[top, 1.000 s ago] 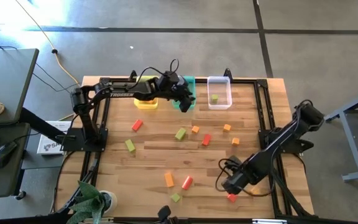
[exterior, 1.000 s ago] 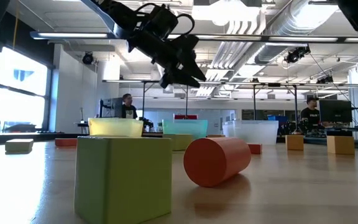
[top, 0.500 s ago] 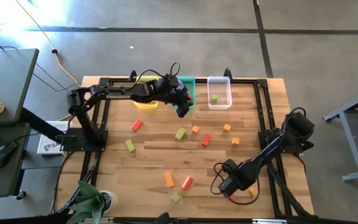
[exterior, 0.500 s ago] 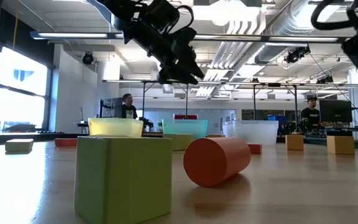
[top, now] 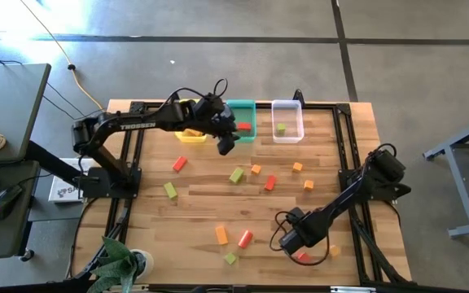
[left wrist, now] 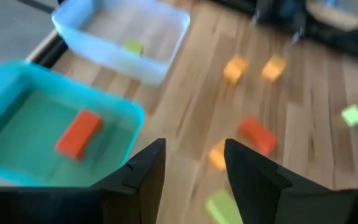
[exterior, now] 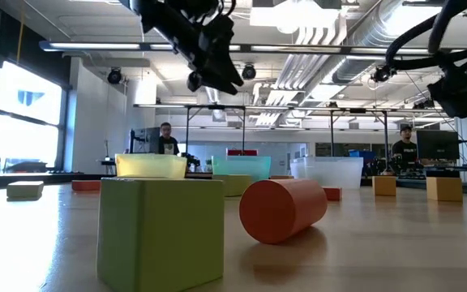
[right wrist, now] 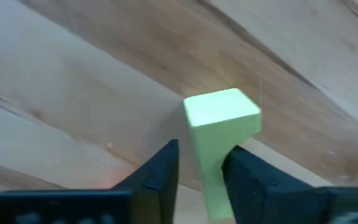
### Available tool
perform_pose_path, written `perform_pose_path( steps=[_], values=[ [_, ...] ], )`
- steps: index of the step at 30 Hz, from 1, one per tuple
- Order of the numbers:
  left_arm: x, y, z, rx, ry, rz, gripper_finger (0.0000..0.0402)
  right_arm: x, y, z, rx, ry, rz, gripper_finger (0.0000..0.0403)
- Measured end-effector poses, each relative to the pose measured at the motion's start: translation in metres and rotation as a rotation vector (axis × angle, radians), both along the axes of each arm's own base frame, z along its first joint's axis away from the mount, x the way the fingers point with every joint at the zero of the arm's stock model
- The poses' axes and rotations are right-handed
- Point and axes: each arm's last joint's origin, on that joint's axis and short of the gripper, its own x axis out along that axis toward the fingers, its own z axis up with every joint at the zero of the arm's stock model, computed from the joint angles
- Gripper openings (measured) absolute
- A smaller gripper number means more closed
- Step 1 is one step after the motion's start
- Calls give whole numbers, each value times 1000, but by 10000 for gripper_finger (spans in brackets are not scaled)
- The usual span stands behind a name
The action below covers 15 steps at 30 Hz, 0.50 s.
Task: Sort & place blocks by color
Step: Put the light green block into the white bin
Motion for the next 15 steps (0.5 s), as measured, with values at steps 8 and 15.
perform_pose_path(
  steps=[8,15],
  values=[
    [-18,-6,-2,60,189,-7,154,14,-15,1,19,-18,-61,19],
    [-20,-6,-3,119,241,-40,154,25,-28,1,28,-43,-112,27]
  ],
)
